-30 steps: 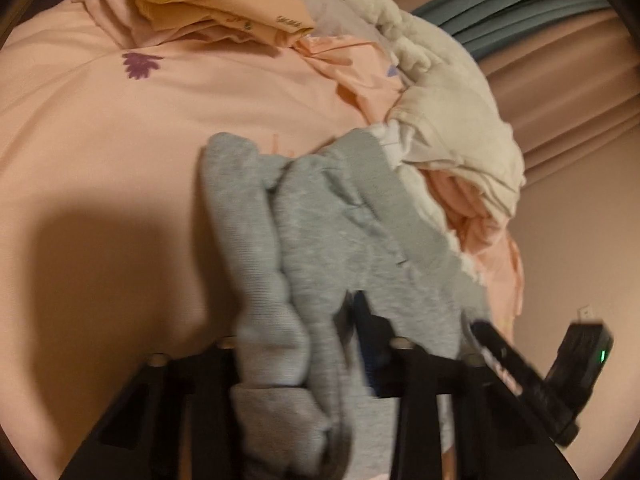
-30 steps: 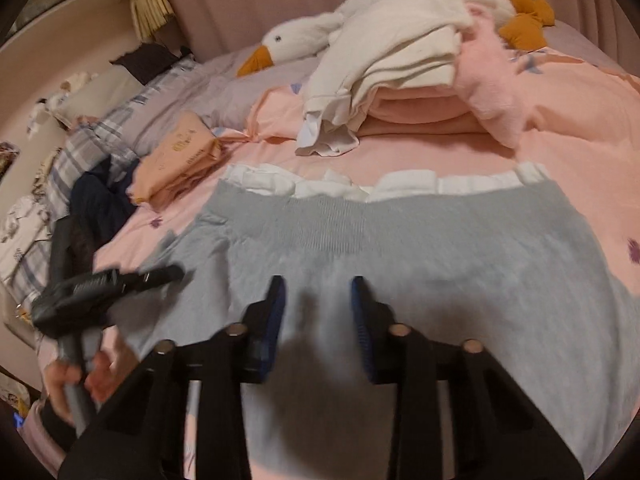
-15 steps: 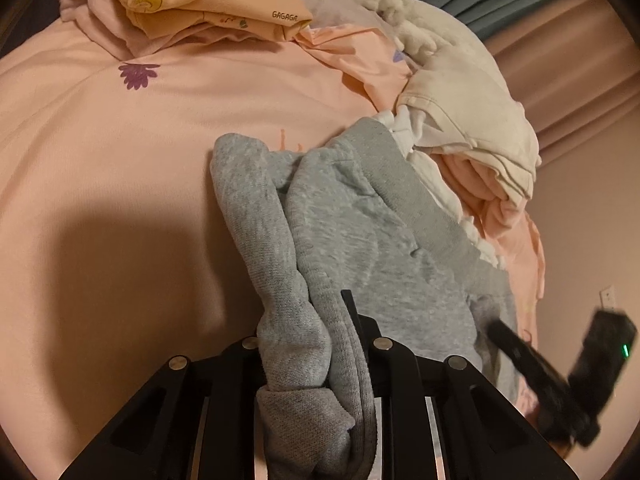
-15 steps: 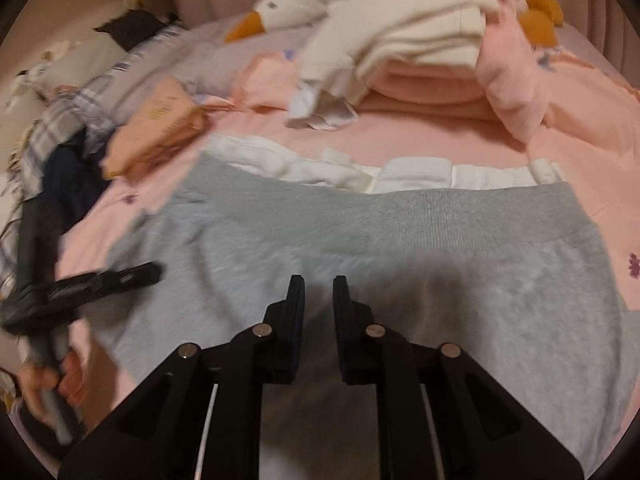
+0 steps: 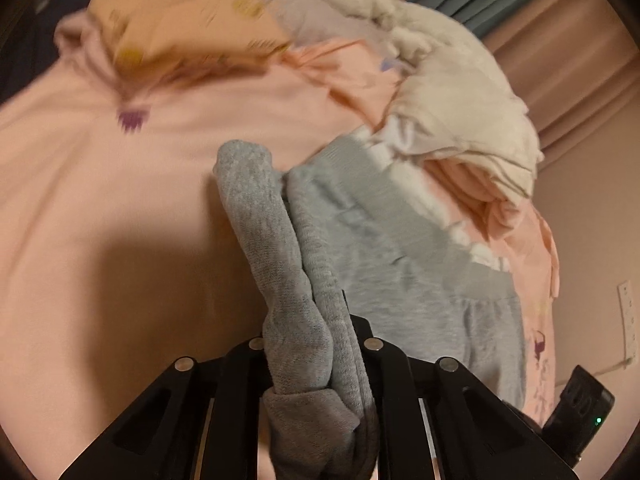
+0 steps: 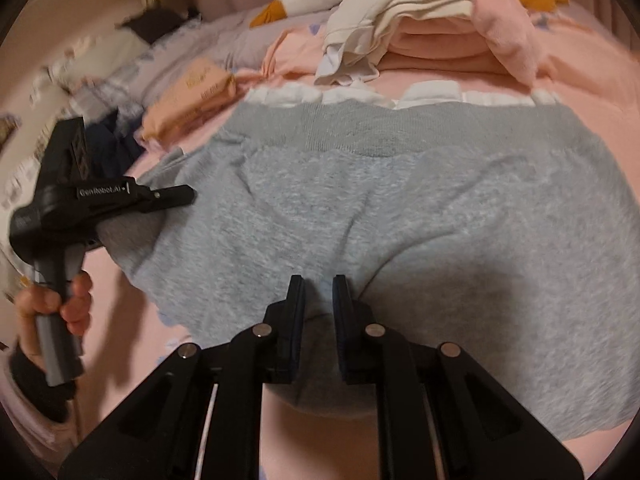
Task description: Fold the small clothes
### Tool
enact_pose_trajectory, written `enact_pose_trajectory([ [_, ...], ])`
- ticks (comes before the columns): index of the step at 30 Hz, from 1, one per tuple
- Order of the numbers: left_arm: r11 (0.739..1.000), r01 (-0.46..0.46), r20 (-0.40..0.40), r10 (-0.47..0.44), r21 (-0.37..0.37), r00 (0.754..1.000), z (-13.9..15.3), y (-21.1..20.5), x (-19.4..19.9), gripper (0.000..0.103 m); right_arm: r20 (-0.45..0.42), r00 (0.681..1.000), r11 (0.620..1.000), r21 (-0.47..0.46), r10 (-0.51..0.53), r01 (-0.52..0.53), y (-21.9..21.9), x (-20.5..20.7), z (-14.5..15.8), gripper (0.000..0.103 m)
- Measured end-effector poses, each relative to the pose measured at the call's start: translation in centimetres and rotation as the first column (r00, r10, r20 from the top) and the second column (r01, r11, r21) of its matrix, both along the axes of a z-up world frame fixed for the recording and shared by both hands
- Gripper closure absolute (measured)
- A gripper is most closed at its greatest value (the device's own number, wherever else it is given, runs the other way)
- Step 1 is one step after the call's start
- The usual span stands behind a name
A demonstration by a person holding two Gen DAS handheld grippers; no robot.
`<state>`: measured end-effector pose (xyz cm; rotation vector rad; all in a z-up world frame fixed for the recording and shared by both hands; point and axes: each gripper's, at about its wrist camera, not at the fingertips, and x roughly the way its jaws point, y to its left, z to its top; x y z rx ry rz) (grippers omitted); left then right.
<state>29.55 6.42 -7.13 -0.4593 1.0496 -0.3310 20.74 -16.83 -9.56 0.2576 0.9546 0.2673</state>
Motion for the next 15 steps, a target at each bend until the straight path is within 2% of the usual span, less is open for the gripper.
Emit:
enact_pose_trajectory([
  [5,1.0,0.02,0.072,-0.021,0.024,0.997,3.3,-1.9,-0.8,0.094,0.054,0.996,0.987,0.144,-0.077,0.069,-3.4,-1.9,0.6,0.086],
  [10,0.995,0.082,0.14,-0.09,0.063,0.986,6.1,-5.9,-1.8,0.095,0.091,0.986,0.944,0.312,-0.142,0.107,-7.1,-2.8,0.6,0.082],
  [15,0.979,0.162,0.193,-0.183,0.121,0.964,8.2,-11.1,-3.0,0.095,0.084,0.976,0.916,0.368,-0.202,0.158,-9.6,-3.4,0.9,0.073],
])
